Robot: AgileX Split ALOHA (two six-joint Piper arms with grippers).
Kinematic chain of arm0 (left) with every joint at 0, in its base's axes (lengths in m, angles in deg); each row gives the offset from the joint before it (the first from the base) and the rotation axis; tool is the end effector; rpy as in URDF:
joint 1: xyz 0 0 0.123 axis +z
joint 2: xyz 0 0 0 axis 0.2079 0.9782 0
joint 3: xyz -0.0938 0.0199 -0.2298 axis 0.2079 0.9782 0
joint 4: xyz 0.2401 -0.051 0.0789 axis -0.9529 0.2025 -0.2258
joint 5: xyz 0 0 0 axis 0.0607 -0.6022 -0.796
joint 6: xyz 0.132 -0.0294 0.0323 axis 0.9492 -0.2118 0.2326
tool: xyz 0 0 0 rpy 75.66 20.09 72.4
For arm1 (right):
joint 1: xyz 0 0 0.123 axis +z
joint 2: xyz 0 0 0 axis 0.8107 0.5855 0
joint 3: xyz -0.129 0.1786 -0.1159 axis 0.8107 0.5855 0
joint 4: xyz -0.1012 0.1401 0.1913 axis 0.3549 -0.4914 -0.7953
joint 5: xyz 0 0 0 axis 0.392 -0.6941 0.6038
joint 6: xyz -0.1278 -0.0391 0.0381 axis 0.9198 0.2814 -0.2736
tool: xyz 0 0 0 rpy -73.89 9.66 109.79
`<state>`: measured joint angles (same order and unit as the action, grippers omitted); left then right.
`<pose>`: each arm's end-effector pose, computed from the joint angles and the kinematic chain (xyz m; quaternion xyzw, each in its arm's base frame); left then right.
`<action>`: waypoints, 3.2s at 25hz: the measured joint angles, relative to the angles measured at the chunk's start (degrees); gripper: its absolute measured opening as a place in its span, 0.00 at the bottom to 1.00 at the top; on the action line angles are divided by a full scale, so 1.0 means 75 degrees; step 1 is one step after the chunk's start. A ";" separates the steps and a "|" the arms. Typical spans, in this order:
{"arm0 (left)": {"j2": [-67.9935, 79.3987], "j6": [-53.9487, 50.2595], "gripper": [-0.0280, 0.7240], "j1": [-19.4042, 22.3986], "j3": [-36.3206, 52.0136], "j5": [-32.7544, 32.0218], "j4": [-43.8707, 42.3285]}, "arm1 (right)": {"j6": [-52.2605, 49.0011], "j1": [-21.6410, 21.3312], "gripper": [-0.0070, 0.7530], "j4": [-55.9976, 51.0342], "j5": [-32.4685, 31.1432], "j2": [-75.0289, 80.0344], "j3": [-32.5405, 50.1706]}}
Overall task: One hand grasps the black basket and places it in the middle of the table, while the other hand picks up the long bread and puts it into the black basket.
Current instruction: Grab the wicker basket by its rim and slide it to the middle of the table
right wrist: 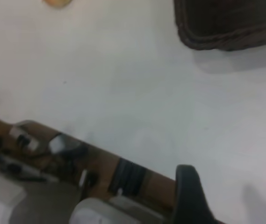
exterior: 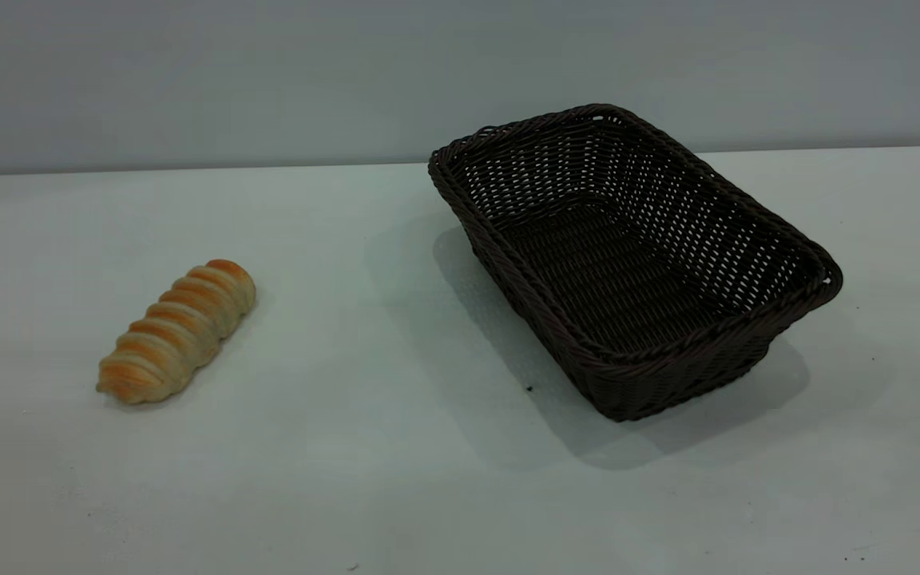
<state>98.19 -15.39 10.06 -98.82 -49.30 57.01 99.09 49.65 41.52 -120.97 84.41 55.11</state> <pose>0.1445 -0.0089 0.2527 0.0026 0.8865 -0.0306 0.4616 0.1850 0.0637 0.2000 -0.1198 0.9148 0.2490 0.2945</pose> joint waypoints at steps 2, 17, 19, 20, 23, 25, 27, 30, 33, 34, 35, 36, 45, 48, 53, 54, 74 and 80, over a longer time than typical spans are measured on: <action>0.0507 0.0000 0.64 0.0000 -0.0099 0.0078 0.0000 | 0.0207 0.0000 0.69 -0.0103 0.0048 0.0589 -0.0231; 0.1324 0.0000 0.64 0.0000 -0.0234 0.0135 0.0000 | -0.0997 0.3051 0.70 0.0506 0.2040 0.4306 -0.1802; 0.1324 0.0000 0.64 0.0000 -0.0234 0.0135 0.0000 | -0.1377 0.3221 0.70 0.0688 0.2225 0.4953 -0.2013; 0.1324 0.0000 0.64 0.0000 -0.0234 0.0135 0.0000 | -0.1618 0.3257 0.70 0.0729 0.2321 0.5280 -0.2103; 0.1324 0.0000 0.64 0.0000 -0.0234 0.0135 0.0000 | -0.2245 0.3266 0.70 0.0798 0.2786 0.6056 -0.2323; 0.1324 0.0000 0.64 0.0000 -0.0234 0.0135 0.0000 | -0.2622 0.3266 0.70 0.0801 0.3227 0.6363 -0.2353; 0.1324 0.0000 0.64 0.0000 -0.0234 0.0135 0.0000 | -0.3119 0.3266 0.70 0.0801 0.3496 0.6573 -0.2353; 0.1324 0.0000 0.64 0.0000 -0.0234 0.0135 0.0000 | -0.3997 0.3187 0.70 0.0794 0.3648 0.6752 -0.2353; 0.1324 0.0000 0.64 0.0000 -0.0234 0.0135 0.0000 | -0.4903 0.2959 0.67 0.0807 0.3906 0.6925 -0.2358; 0.1324 0.0000 0.64 0.0000 -0.0234 0.0135 0.0000 | -0.5167 0.2857 0.65 0.0811 0.3970 0.6999 -0.2358; 0.1324 0.0000 0.64 0.0000 -0.0234 0.0135 0.0000 | -0.5407 0.2760 0.63 0.0818 0.4035 0.7061 -0.2358; 0.1324 0.0000 0.64 0.0000 -0.0234 0.0135 0.0000 | -0.5574 0.2692 0.61 0.0818 0.4113 0.7138 -0.2358; 0.1324 0.0000 0.64 0.0000 -0.0234 0.0135 0.0000 | -0.5853 0.2621 0.59 -0.0100 0.4977 0.7537 -0.2361; 0.1324 0.0000 0.64 0.0000 -0.0234 0.0135 0.0000 | -0.5860 0.2621 0.59 -0.0151 0.5070 0.7794 -0.2370; 0.1324 0.0000 0.64 0.0000 -0.0234 0.0128 0.0000 | -0.5860 0.2613 0.59 -0.0363 0.5217 0.8018 -0.2376; 0.1324 0.0000 0.64 0.0000 -0.0234 0.0128 0.0000 | -0.5860 0.2613 0.59 -0.0411 0.5255 0.8021 -0.2379; 0.1324 0.0000 0.64 0.0000 -0.0234 0.0135 0.0000 | -0.5853 0.2613 0.57 -0.1505 0.6298 0.9237 -0.2872; 0.1324 0.0000 0.64 0.0000 -0.0234 0.0135 0.0000 | -0.5926 0.2532 0.19 -0.1616 0.6279 0.9518 -0.3340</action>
<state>108.13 -15.39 10.06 -100.57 -48.29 57.01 54.65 68.64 29.40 -73.87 155.80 30.06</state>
